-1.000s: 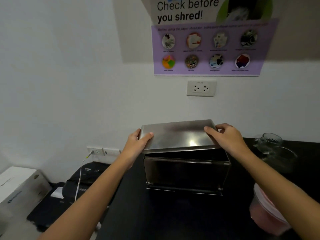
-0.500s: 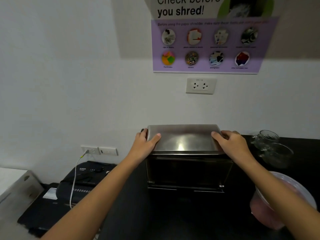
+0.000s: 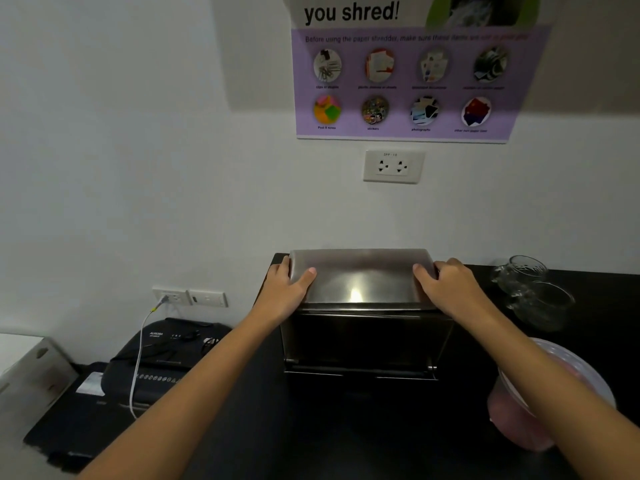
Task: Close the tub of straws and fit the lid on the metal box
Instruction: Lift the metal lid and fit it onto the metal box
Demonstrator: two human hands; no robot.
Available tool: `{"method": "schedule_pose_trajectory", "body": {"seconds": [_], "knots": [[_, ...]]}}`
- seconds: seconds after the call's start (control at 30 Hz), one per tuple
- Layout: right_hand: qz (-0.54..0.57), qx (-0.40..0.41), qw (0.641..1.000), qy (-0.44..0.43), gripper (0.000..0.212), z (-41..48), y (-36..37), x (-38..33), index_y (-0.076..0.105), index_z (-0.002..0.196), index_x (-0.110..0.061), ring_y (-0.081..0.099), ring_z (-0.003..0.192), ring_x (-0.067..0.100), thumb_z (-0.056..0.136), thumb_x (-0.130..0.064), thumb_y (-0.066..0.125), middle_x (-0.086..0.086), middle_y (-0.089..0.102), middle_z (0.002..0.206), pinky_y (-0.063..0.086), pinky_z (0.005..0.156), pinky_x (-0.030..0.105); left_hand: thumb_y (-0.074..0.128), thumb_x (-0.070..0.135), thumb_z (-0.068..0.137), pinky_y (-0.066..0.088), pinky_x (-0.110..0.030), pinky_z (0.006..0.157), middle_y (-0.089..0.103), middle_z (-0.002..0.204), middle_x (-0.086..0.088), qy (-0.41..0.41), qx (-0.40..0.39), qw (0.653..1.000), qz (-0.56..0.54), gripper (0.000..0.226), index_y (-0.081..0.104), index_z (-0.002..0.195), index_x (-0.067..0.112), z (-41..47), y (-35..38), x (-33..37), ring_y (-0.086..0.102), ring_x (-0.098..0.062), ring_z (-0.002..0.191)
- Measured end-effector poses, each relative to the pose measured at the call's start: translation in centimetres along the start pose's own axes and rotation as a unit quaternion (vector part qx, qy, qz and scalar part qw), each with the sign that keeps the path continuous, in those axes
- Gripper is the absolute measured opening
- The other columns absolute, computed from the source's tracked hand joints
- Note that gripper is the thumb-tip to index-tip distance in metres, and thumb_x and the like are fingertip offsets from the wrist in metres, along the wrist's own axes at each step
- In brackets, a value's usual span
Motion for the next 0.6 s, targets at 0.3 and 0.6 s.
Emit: {"method": "schedule_pose_trajectory", "body": {"seconds": [0.3,0.6], "knots": [[-0.030,-0.031,0.999,0.013,0.050,0.88,0.14,0.26,0.057,0.105,0.006,0.048,0.083,0.026,0.091,-0.040,0.042,0.023,0.055,0.108,0.037,0.071,0.030,0.050,0.039,0.090,0.029,-0.029,0.101,0.043,0.133,-0.016,0.018,0.011,0.999,0.047,0.057,0.036,0.138,0.013,-0.26,-0.06,0.47,0.042,-0.027,0.126],[-0.062,-0.078,0.995,0.011,0.055,0.83,-0.45,0.41,0.056,0.110,0.006,0.050,0.105,0.036,0.092,-0.043,0.039,0.024,0.053,0.118,0.038,0.087,0.035,0.050,0.043,0.088,0.029,-0.029,0.102,0.041,0.137,-0.013,0.011,0.004,0.999,0.043,0.064,0.030,0.142,0.014,-0.53,-0.04,0.35,0.041,-0.025,0.128]]}}
Point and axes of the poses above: each hand's wrist, its own z-axis towards the middle knuckle, its own y-axis out of the palm, x = y × z, the point moved 1 cm from there along z, towards the middle knuckle
